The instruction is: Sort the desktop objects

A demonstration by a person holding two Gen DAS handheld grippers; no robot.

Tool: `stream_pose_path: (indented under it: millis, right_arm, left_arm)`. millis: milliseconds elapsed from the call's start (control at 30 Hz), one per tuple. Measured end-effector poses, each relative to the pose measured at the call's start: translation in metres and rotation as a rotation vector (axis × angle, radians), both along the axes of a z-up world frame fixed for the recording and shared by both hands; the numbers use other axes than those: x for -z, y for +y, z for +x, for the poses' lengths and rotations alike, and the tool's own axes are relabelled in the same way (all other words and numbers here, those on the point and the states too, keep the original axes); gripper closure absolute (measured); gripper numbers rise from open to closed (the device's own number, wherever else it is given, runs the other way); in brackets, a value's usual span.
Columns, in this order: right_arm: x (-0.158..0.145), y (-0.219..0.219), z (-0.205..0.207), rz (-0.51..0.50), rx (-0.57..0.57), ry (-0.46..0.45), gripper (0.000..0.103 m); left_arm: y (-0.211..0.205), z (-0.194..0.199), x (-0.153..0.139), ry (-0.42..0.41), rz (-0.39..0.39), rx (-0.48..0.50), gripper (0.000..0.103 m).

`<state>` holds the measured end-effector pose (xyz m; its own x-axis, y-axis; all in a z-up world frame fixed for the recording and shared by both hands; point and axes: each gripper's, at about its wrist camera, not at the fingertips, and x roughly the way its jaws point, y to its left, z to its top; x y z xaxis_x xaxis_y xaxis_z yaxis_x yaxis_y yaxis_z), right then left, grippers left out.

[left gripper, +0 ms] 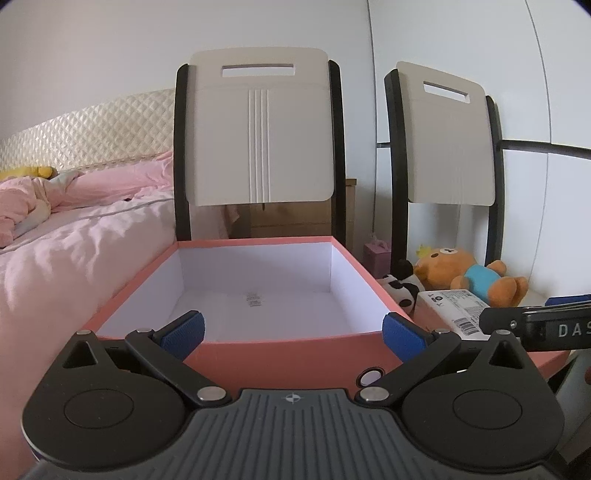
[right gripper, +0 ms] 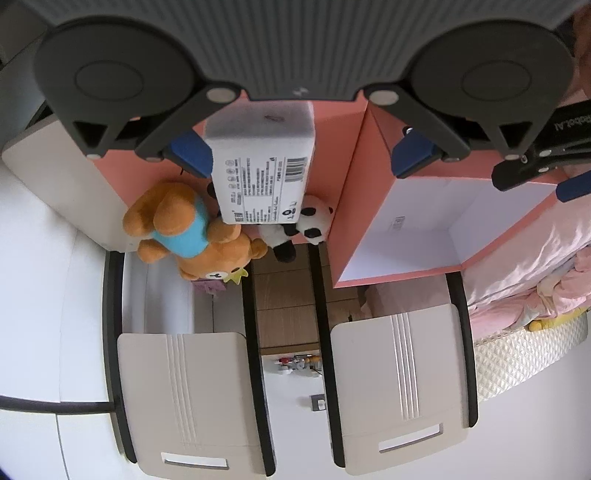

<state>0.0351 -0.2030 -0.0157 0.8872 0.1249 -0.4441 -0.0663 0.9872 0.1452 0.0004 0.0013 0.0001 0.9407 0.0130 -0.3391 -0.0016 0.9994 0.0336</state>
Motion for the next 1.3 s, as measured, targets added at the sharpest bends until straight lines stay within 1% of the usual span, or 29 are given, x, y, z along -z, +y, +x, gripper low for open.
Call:
stream_pose_path:
  millis: [200, 300, 467, 733, 1100, 1300]
  right_arm:
    - [0.002, 0.003, 0.000, -0.034, 0.000, 0.001, 0.000]
    - [0.002, 0.005, 0.000, -0.051, 0.000, 0.001, 0.000]
    - [0.003, 0.005, -0.007, -0.039, 0.011, -0.018, 0.000]
    - [0.007, 0.011, -0.002, -0.049, 0.013, -0.013, 0.000]
    - [0.011, 0.016, 0.002, -0.061, 0.017, -0.002, 0.000]
    - [0.011, 0.011, 0.000, -0.048, 0.027, -0.005, 0.000]
  left_arm:
    - [0.000, -0.003, 0.002, -0.026, 0.014, -0.001, 0.000]
    - [0.003, -0.005, 0.004, -0.027, 0.008, -0.003, 0.000]
    - [0.007, -0.004, 0.007, -0.029, -0.007, -0.010, 0.000]
    - [0.015, -0.004, 0.008, -0.034, -0.023, -0.026, 0.000]
    - [0.016, -0.004, 0.011, -0.033, -0.019, -0.033, 0.000]
    - [0.015, -0.005, 0.012, -0.034, -0.014, -0.030, 0.000]
